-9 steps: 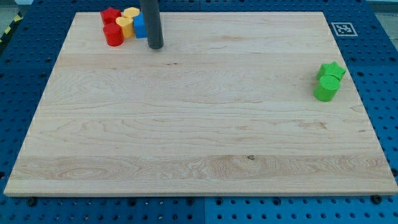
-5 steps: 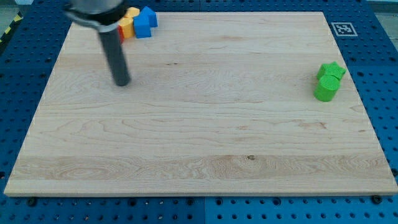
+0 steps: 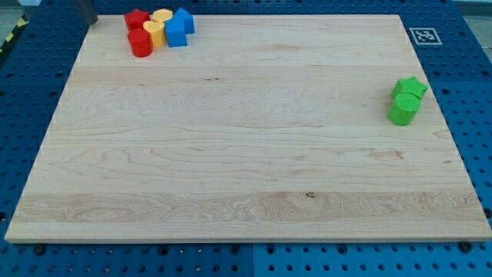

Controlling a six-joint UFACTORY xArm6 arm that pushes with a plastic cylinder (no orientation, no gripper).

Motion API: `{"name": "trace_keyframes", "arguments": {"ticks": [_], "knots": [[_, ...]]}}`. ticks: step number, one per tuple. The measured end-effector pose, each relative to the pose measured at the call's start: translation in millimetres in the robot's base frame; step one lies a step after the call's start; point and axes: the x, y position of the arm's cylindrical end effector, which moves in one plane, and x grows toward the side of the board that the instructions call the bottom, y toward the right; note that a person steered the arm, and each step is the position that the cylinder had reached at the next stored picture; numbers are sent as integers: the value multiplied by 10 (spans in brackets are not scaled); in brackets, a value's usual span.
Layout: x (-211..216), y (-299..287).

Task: Slide the green star diagonal to the cube

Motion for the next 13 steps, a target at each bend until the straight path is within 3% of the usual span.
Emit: {"name": "trace_keyframes", "arguments": {"ticks": [2,4,6,10,12,13], "knots": [[228,-9],[936,-30],[1781,1601],[1283,5042],[1790,6332],[1971,6414]]}}
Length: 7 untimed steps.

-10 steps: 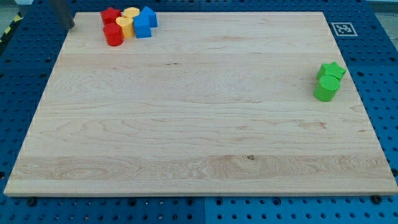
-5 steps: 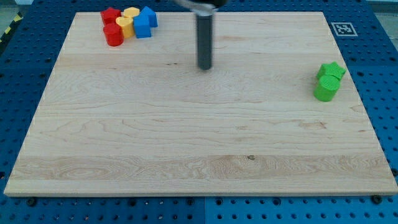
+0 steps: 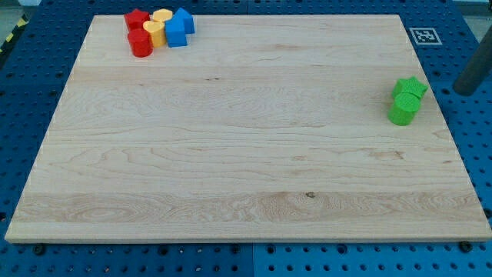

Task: Slide the green star diagonal to the cube

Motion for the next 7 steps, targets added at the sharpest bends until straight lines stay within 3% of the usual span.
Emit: {"name": "trace_keyframes", "arguments": {"ticks": [2,4,6,7], "knots": [[20,-869],[20,-1014],[10,-2457],[-35,-2603]]}}
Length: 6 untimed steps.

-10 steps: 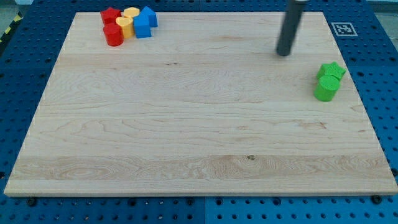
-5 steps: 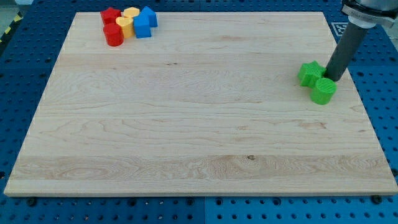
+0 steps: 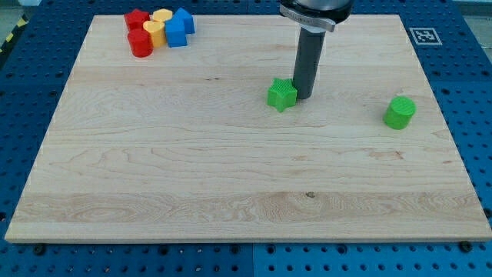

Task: Slide the green star diagonal to the cube

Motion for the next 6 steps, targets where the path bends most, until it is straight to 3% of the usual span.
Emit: {"name": "trace_keyframes", "arguments": {"ticks": [2,3,5,6], "knots": [[236,196],[405,-21],[77,-1182],[362,-946]]}}
